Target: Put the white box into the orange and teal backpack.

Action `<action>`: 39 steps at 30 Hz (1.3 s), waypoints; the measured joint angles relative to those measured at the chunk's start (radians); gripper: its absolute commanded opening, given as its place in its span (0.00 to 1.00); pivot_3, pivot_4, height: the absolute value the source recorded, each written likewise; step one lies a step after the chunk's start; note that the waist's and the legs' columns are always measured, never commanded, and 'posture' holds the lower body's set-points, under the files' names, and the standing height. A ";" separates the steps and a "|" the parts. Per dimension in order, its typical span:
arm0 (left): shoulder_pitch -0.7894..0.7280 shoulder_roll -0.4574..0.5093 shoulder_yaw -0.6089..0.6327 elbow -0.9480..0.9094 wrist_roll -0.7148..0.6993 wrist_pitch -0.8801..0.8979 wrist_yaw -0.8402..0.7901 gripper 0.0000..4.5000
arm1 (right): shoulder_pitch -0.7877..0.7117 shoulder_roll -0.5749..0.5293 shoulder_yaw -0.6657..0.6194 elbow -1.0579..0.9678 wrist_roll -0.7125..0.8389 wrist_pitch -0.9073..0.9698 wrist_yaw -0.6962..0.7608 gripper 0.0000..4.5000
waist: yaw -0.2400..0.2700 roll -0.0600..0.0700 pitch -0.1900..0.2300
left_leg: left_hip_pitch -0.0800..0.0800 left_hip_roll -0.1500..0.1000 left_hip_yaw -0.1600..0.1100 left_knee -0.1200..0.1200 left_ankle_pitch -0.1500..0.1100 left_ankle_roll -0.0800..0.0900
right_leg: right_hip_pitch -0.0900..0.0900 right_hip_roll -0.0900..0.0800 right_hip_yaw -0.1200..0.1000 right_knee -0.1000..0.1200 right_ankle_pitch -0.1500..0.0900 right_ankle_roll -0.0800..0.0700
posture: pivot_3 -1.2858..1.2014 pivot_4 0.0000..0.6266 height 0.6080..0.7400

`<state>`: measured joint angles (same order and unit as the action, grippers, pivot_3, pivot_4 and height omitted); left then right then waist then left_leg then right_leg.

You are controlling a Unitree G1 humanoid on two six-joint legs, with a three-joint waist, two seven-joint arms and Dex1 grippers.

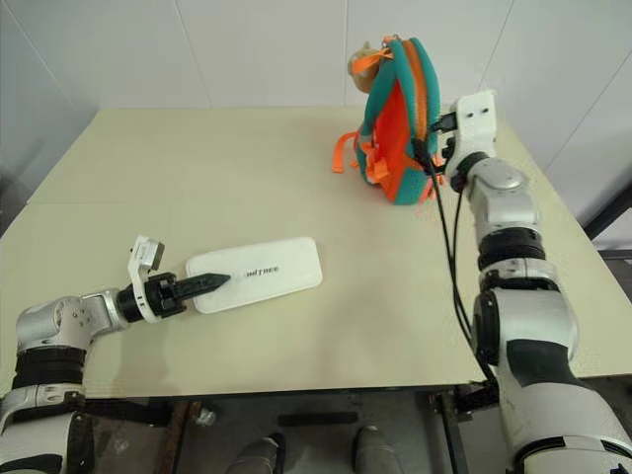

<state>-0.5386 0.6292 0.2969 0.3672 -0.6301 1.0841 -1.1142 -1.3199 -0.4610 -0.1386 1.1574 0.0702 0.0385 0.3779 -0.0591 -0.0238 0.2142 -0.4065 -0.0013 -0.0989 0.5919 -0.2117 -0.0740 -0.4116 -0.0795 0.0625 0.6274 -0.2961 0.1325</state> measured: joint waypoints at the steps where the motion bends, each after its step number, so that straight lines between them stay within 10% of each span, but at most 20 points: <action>1: 0.003 0.000 0.007 -0.005 -0.007 0.005 0.010 0.29 | -0.013 0.007 -0.005 0.025 0.000 -0.005 -0.008 1.00 | 0.000 0.000 0.000 | 0.000 0.000 0.000 0.000 0.000 0.000 | 0.000 0.000 0.000 0.000 0.000 0.000 | 0.52 0.24 1.00; 10: 0.051 -0.013 0.049 -0.059 -0.060 0.008 0.079 0.29 | -0.057 0.054 0.011 0.149 -0.061 -0.064 -0.098 0.88 | -0.006 0.000 0.000 | 0.001 0.000 0.000 0.000 0.000 0.000 | 0.000 0.000 0.000 0.001 0.000 0.000 | 0.52 0.24 1.00; 22: 0.037 -0.042 0.043 -0.076 -0.086 -0.002 0.117 0.29 | -0.054 0.076 0.033 0.168 -0.118 -0.117 -0.079 0.00 | -0.024 0.000 0.000 | 0.001 0.000 0.000 0.000 0.001 -0.001 | 0.000 0.000 0.000 0.002 0.000 0.000 | 0.52 0.24 1.00; 32: -0.048 -0.053 -0.035 0.038 -0.069 -0.059 0.086 0.29 | 0.015 -0.056 0.026 0.075 -0.103 -0.121 0.188 0.00 | -0.016 0.000 0.000 | 0.000 -0.001 0.000 0.000 0.001 -0.001 | 0.000 0.000 0.000 0.001 -0.001 0.001 | 0.52 0.24 1.00; 39: -0.130 -0.066 -0.103 0.163 -0.024 -0.136 0.036 0.29 | 0.299 -0.298 0.006 -0.428 -0.031 0.096 0.444 0.00 | 0.005 0.001 0.000 | -0.001 -0.001 0.000 0.000 0.001 -0.002 | 0.000 0.000 0.000 0.001 -0.002 0.003 | 0.52 0.24 1.00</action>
<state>-0.6683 0.5627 0.1939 0.5302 -0.6539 0.9486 -1.0781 -1.0209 -0.7590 -0.1329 0.7297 0.0389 0.1346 0.8218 -0.0539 -0.0232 0.2144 -0.4077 -0.0019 -0.0986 0.5920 -0.2102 -0.0763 -0.4119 -0.0793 0.0626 0.6281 -0.2985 0.1352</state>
